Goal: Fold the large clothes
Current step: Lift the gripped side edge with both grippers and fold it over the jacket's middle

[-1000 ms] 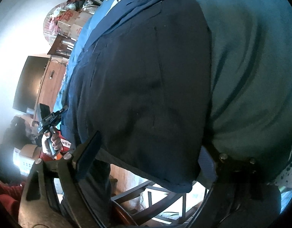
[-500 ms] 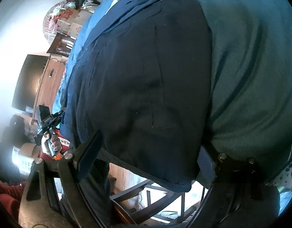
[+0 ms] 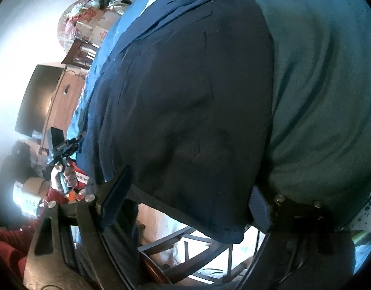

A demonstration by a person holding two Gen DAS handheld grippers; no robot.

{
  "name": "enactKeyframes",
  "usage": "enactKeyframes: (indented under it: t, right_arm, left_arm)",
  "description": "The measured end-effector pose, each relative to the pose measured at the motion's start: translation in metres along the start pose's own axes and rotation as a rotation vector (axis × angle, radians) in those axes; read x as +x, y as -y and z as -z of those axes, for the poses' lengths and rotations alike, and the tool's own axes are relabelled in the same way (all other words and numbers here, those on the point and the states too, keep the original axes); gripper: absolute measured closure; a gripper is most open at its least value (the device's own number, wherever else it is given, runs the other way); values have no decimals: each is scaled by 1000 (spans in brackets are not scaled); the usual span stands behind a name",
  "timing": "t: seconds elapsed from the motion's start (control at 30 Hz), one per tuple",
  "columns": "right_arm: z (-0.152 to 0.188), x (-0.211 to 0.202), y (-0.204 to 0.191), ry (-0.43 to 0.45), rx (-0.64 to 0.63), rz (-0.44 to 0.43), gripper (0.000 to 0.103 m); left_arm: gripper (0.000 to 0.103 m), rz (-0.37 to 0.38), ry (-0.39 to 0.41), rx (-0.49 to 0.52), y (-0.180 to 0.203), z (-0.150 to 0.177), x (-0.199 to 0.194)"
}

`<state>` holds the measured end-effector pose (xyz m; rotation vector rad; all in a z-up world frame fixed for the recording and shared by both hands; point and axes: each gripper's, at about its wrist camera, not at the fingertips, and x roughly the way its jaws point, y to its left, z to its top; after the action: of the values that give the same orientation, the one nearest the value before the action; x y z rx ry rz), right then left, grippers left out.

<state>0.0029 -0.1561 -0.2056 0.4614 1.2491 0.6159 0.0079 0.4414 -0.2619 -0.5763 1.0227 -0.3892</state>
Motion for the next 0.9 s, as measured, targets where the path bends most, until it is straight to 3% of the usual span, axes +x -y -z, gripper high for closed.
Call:
enactKeyframes:
  t: [0.03, 0.07, 0.1, 0.13, 0.17, 0.23, 0.33, 0.5, 0.53, 0.6, 0.63, 0.67, 0.73, 0.8, 0.9]
  right_arm:
    - [0, 1, 0, 0, 0, 9, 24]
    - [-1, 0, 0, 3, 0, 26, 47]
    - [-1, 0, -1, 4, 0, 46, 63]
    - [-2, -3, -1, 11, 7, 49, 87]
    - [-3, -14, 0, 40, 40, -7, 96]
    - [-7, -37, -2, 98, 81, -116, 99]
    - [-24, -75, -20, 177, 100, -269, 103]
    - [-77, -110, -53, 279, 55, -394, 103]
    - [-91, -113, -60, 284, 33, -387, 103]
    - [-114, -107, -72, 244, -40, -274, 101]
    - [-122, -101, -70, 197, -57, -222, 93]
    - [-124, -91, -63, 144, -64, -121, 70]
    - [-114, -80, -43, 96, -55, 4, 37]
    - [-99, -66, -16, 56, -8, 47, 37]
    - [-74, -44, 26, 38, 125, 31, 40]
  left_arm:
    - [93, -4, -1, 4, 0, -1, 0]
    - [93, -11, -2, 8, 1, -1, 1]
    - [96, -19, -1, 14, 2, -2, 2]
    - [99, -31, 2, 12, 6, -3, 1]
    - [103, -31, 4, 5, 10, -2, 0]
    - [103, 15, 35, 7, 30, -8, -13]
    - [103, 144, 98, -13, 53, -30, -37]
    - [102, 310, 176, -49, 82, -92, -55]
    - [102, 319, 177, -47, 85, -103, -52]
    - [102, 284, 166, -7, 95, -123, -41]
    - [102, 279, 149, -10, 97, -129, -32]
    - [102, 275, 128, -15, 98, -132, -23]
    - [102, 256, 110, -2, 98, -129, -15]
    - [102, 268, 104, -28, 89, -120, -10]
    - [101, 272, 103, -92, 67, -98, -7]
